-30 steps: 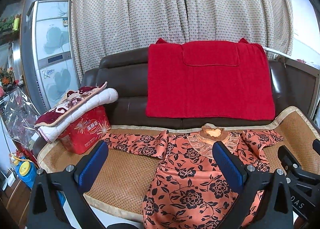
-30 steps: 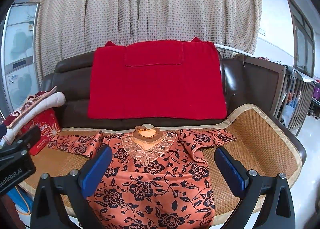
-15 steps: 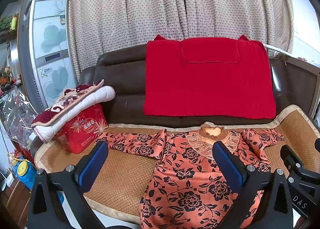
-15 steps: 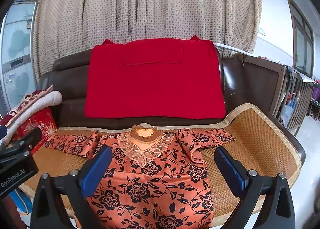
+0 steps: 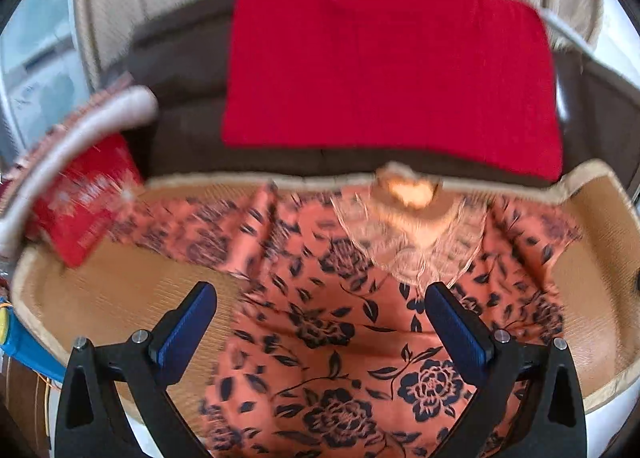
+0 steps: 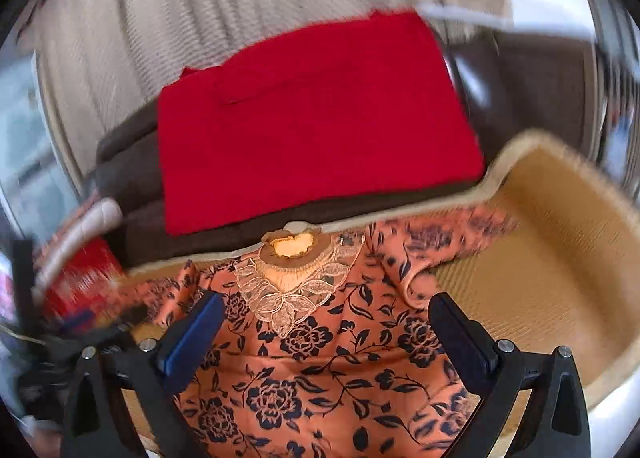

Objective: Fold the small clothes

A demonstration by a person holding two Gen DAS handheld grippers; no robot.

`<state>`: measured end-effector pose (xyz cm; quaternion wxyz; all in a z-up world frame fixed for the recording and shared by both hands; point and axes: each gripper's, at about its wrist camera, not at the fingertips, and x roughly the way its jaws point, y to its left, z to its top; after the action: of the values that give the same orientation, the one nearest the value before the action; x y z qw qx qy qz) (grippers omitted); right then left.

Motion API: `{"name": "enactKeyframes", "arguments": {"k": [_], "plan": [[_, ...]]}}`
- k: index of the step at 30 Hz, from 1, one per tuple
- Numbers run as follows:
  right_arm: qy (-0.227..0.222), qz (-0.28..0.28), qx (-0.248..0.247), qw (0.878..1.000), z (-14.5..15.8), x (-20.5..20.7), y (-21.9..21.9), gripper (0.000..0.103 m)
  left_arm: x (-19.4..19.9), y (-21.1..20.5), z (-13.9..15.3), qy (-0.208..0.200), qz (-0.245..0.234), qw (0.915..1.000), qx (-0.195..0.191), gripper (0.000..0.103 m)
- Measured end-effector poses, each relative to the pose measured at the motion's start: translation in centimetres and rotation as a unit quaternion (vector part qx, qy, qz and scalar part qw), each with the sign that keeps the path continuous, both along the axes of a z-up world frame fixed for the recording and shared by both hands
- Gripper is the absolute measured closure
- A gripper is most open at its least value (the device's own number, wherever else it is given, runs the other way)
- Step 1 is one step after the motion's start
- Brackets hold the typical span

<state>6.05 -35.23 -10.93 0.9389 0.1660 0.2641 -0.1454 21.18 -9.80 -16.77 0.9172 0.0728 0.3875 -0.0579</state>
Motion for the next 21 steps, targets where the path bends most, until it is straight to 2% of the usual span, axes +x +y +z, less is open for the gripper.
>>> {"name": "enactKeyframes", "arguments": {"k": [3, 4, 5, 7, 10, 12, 15, 17, 21], "plan": [[-0.01, -0.05, 0.097, 0.994, -3.9, -0.6, -8.0, 0.0, 1.8, -1.7, -2.7, 0.021, -0.002, 0.9998, -0.004, 0.0], [-0.015, -0.06, 0.124, 0.99, -4.8, -1.0, -9.5, 0.0, 2.7, -2.4, -3.6, 0.022, -0.004, 0.9997, -0.003, 0.0], [-0.025, -0.083, 0.169, 0.982, -6.2, -1.7, -12.6, 0.0, 2.9, -2.6, -3.9, 0.028, -0.004, 0.9996, -0.003, 0.0], [-0.038, -0.112, 0.223, 0.968, -7.8, -2.0, -16.2, 0.0, 3.7, -3.4, -4.6, 0.024, -0.004, 0.9997, -0.004, 0.0], [-0.068, -0.141, 0.279, 0.947, -8.9, -2.0, -20.2, 0.0, 4.1, -3.1, -5.4, 0.01, 0.0, 1.0, 0.0, 0.0], [-0.076, -0.153, 0.285, 0.943, -8.8, -1.2, -21.4, 0.0, 4.6, -2.8, -6.1, -0.001, 0.003, 0.9997, 0.022, 0.0], [-0.055, -0.161, 0.244, 0.955, -8.6, 0.7, -20.2, 0.0, 5.2, -2.2, -6.5, 0.0, 0.01, 0.9994, 0.032, 0.0], [-0.025, -0.158, 0.228, 0.96, -9.0, 2.5, -19.7, 0.0, 5.5, -1.9, -6.7, -0.004, 0.018, 0.9994, 0.03, 0.0], [-0.024, -0.157, 0.25, 0.955, -10.7, 4.4, -20.4, 0.0, 6.2, -2.1, -7.5, -0.002, 0.022, 0.9991, 0.037, 0.0]]}}
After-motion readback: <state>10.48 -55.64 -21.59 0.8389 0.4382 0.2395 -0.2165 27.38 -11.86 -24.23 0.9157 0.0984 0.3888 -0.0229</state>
